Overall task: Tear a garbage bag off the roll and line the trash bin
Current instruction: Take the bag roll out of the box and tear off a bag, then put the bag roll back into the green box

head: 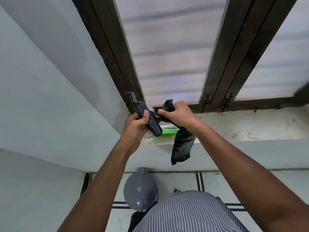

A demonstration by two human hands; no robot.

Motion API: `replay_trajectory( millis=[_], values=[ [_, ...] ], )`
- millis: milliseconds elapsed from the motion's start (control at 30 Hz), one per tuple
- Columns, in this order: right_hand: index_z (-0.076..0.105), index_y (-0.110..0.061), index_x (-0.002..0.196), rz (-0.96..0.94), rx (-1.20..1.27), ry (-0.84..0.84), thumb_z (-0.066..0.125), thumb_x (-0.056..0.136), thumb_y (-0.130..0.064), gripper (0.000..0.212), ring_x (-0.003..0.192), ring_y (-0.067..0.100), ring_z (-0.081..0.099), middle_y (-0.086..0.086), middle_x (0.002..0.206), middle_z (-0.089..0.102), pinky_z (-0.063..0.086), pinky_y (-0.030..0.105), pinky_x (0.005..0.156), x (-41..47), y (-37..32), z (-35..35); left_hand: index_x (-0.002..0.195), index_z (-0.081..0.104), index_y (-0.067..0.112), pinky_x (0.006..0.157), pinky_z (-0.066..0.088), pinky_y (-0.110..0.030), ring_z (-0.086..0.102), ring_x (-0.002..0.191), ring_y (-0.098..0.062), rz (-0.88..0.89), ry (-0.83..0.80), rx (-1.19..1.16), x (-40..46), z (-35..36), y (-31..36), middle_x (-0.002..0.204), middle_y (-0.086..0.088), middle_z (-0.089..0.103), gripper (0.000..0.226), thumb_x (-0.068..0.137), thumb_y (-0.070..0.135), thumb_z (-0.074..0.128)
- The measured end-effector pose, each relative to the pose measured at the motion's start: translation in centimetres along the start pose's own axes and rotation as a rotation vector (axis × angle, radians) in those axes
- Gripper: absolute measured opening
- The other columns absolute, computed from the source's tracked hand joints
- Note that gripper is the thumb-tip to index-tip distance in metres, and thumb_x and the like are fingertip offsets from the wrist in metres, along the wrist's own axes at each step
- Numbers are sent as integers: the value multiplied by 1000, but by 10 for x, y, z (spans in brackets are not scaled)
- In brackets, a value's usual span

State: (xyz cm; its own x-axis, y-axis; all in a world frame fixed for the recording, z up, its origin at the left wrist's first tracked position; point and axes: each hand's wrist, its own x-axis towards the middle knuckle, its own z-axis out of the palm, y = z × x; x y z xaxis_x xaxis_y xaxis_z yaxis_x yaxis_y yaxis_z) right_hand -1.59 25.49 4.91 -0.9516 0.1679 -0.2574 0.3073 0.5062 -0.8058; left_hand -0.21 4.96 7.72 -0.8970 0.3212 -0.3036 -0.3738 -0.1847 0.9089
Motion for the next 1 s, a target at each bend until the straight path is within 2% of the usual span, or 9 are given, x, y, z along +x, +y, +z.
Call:
replay_trajectory(
  millis=[100, 233, 367, 433, 533, 600, 700, 800, 1000],
  values=[
    [68, -21, 78, 101, -158, 216, 73, 101, -59, 45, 77, 21, 71, 0, 82, 75, 49, 31, 64, 11, 11, -18, 110, 74, 6, 91, 65, -50, 70, 87, -29, -31, -99, -57, -12, 1, 5, 91, -12, 67, 27, 102, 29, 62],
    [71, -23, 82, 71, 20, 190, 73, 98, -67, 47, 97, 27, 75, 0, 90, 75, 56, 38, 84, 21, 21, -49, 131, 70, 2, 105, 57, -61, 72, 102, -34, 31, -72, 116, -12, -9, -5, 105, -10, 73, 43, 100, 32, 70],
    [63, -20, 89, -77, -299, 376, 57, 103, -74, 56, 118, 25, 46, 3, 115, 49, 44, 40, 105, 16, 14, -56, 130, 70, 3, 98, 62, -51, 74, 101, -29, -45, -26, 98, -6, -4, -14, 102, -7, 75, 40, 100, 30, 66],
    [73, -17, 98, -138, -346, 465, 54, 108, -68, 55, 114, 26, 48, 3, 112, 47, 49, 43, 100, 9, 12, -62, 127, 71, 6, 94, 63, -50, 77, 96, -24, -71, -35, 111, -5, 0, -20, 100, -5, 77, 34, 101, 28, 64],
    [80, -29, 98, -120, -277, 511, 49, 111, -68, 52, 85, 19, 64, -4, 91, 64, 51, 34, 68, -7, 4, -77, 131, 69, 6, 102, 60, -56, 77, 107, -32, -109, -45, 123, -2, 6, -28, 110, -8, 79, 43, 97, 30, 68],
    [72, -27, 81, -45, -91, 544, 54, 111, -64, 51, 65, 14, 66, -6, 69, 67, 46, 32, 59, -11, 2, -90, 134, 68, 3, 105, 58, -58, 77, 107, -31, -129, -44, 131, 1, 12, -33, 108, -7, 80, 40, 102, 27, 66],
    [65, -25, 78, 38, 281, 577, 66, 108, -55, 43, 59, 18, 74, -1, 68, 72, 59, 33, 58, -22, 0, -108, 132, 68, 3, 105, 58, -58, 74, 116, -41, -152, -43, 141, 5, 20, -42, 119, -16, 79, 34, 106, 24, 63],
    [81, -27, 104, -97, 513, 589, 73, 108, -41, 17, 83, 19, 85, 1, 96, 83, 71, 40, 80, -30, 4, -115, 135, 68, 4, 107, 57, -59, 71, 123, -44, -174, -59, 139, 10, 29, -49, 130, -19, 75, 36, 106, 26, 64],
    [80, -12, 128, -454, 509, 649, 70, 111, -24, 24, 121, 17, 77, -3, 121, 82, 64, 47, 106, -49, -3, -123, 130, 70, 3, 101, 59, -56, 78, 104, -36, -179, -73, 116, 15, 43, -49, 116, -15, 75, 34, 106, 27, 63]
  ],
)
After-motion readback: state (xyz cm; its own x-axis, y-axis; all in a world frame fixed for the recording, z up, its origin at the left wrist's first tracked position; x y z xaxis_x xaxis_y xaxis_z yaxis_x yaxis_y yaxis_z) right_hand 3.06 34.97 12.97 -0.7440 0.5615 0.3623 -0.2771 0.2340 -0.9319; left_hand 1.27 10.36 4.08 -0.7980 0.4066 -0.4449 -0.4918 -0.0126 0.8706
